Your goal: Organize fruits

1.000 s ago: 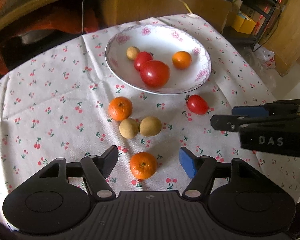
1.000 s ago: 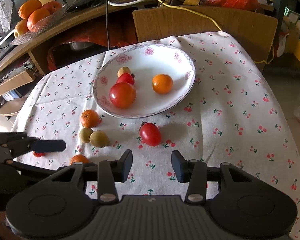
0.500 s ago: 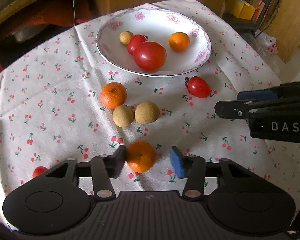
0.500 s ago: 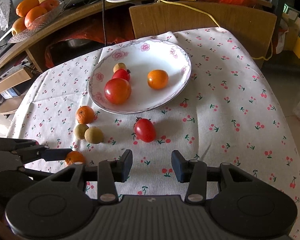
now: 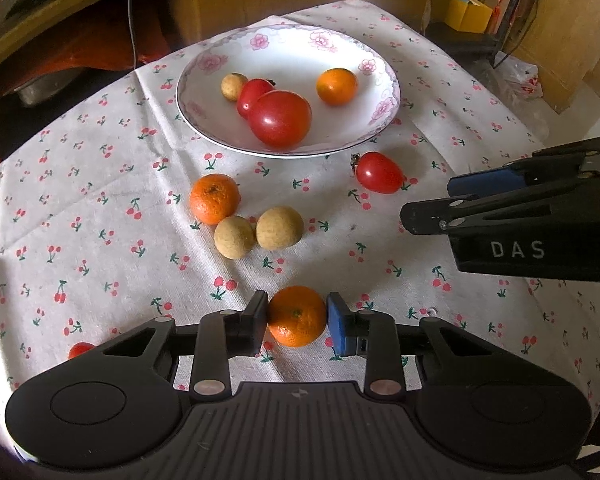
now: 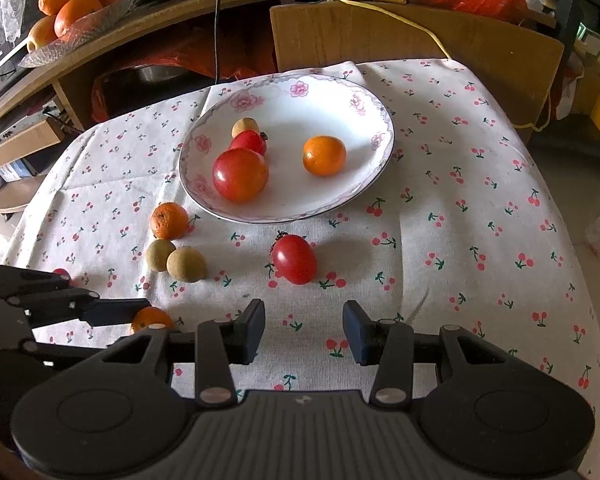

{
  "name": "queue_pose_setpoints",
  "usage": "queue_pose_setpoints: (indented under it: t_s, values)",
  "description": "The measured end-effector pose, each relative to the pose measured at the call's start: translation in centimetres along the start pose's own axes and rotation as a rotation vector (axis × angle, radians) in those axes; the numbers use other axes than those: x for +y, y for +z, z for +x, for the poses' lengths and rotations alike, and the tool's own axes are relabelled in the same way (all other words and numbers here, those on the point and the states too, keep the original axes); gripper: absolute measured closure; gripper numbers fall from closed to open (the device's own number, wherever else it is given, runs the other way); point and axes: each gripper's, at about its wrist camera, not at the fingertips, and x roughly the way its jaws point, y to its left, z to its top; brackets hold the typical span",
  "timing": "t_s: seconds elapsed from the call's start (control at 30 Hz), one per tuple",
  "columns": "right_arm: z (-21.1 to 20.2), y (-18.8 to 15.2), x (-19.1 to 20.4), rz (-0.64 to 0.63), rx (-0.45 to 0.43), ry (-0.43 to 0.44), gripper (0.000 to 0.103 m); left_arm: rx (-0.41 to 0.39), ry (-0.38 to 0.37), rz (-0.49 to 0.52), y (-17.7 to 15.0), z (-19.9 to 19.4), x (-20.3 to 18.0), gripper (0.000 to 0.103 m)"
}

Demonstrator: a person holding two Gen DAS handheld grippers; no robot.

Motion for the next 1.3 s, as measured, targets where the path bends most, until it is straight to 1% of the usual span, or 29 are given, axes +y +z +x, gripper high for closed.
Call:
queue_pose_setpoints:
  t_s: [0.33, 0.47, 0.63, 0.83, 0.97, 1.07, 1.13, 1.23, 1.3]
  values:
    - [0.2, 0.2, 0.3, -0.028, 0.003, -0.011, 0.065, 0.011, -0.007, -0.008, 0.0, 0.2, 0.6, 0.063]
    - [-0.2, 0.8, -1.0, 0.004, -0.01, -0.021, 0.064, 0.011, -0.012, -0.016, -0.2, 0.0, 1.1, 0.063]
    - [0.2, 1.1, -2.3, 0.039, 0.003, -0.017, 0.064, 0.017, -0.026, -0.028, -0.5, 0.0, 1.5, 0.063]
    - [1.4, 1.6, -1.0, -0.015, 0.007, 0.014, 0.064, 0.019, -0.033, -0.023, -0.4, 0.2, 1.4, 0.06]
    - [3.0, 2.0, -0.1, -0.047, 0.023, 0.019, 0.064, 0.014, -0.022, -0.018, -0.5, 0.3, 1.5, 0.06]
    - [3.5, 2.2, 0.3, -0.073, 0.001, 0.006, 0.064, 0.011, -0.017, -0.007, -0.6, 0.2, 1.4, 0.059]
    - [3.7, 2.3, 0.5, -0.091, 0.001, -0.004, 0.066, 0.009, -0.01, 0.009, -0.7, 0.2, 1.2, 0.06]
    - [3.7, 2.1, 1.4, -0.133, 0.007, -0.044, 0.073, 0.008, -0.002, 0.025, -0.8, 0.2, 1.0, 0.061]
    - [3.6, 1.8, 2.0, -0.166, 0.015, -0.068, 0.082, 0.009, -0.001, 0.026, -0.7, 0.2, 1.0, 0.06]
